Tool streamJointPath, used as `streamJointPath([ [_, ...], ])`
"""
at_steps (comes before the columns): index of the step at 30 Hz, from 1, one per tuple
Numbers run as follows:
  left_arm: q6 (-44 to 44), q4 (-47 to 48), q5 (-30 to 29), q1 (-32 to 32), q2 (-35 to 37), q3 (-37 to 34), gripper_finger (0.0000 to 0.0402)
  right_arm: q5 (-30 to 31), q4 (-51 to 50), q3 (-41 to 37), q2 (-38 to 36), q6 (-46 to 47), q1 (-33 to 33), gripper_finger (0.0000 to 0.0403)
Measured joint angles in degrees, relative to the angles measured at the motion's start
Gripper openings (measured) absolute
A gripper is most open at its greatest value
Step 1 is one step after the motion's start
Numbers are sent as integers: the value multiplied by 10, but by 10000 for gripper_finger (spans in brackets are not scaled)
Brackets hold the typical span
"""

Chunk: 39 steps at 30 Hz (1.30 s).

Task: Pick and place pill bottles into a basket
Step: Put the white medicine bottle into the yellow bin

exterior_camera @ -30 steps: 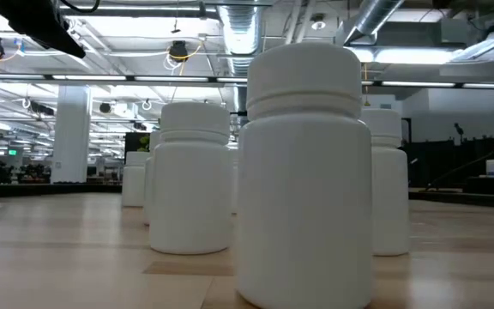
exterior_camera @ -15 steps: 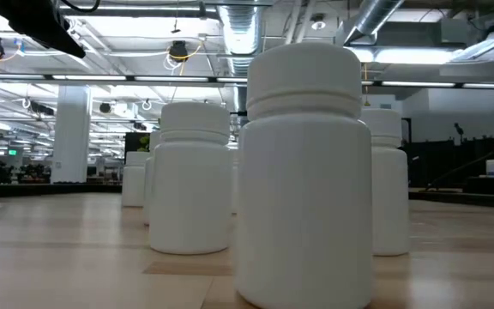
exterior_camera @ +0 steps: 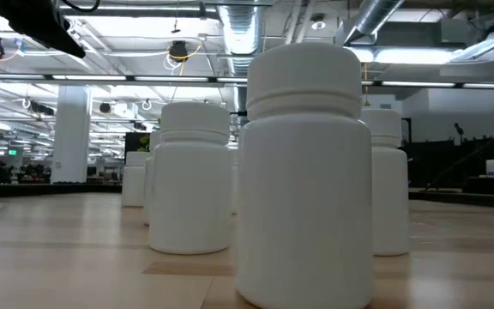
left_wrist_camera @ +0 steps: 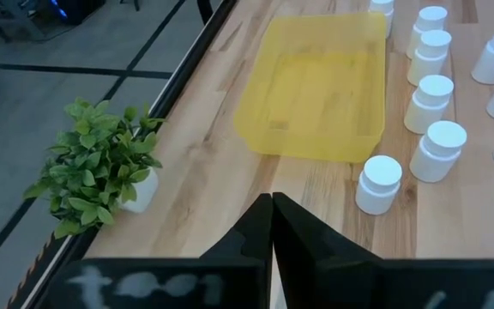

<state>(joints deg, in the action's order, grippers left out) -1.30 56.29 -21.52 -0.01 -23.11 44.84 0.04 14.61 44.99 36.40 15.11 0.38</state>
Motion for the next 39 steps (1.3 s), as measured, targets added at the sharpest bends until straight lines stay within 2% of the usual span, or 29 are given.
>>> streamJointPath([
  [7,0,0,0,0,0,0,0,0,1,0,5,-10,-2,0],
  [9,0,0,0,0,0,0,0,0,-40,14,8,-16,-2,0],
  [11,0,0,0,0,0,0,0,4,-117,44,14,-37,-2,2],
  [15,0,0,0,0,0,0,0,43,-344,150,44,-90,-3,22],
  [20,0,0,0,0,0,0,0,96,-636,276,99,-120,-3,72],
  [24,0,0,0,0,0,0,0,118,-779,316,131,-89,-3,116],
  [29,0,0,0,0,0,0,0,119,-868,316,148,-32,9,178],
  [34,0,0,0,0,0,0,0,119,-888,309,162,-1,35,241],
  [39,0,0,0,0,0,0,0,119,-889,257,169,13,63,259],
])
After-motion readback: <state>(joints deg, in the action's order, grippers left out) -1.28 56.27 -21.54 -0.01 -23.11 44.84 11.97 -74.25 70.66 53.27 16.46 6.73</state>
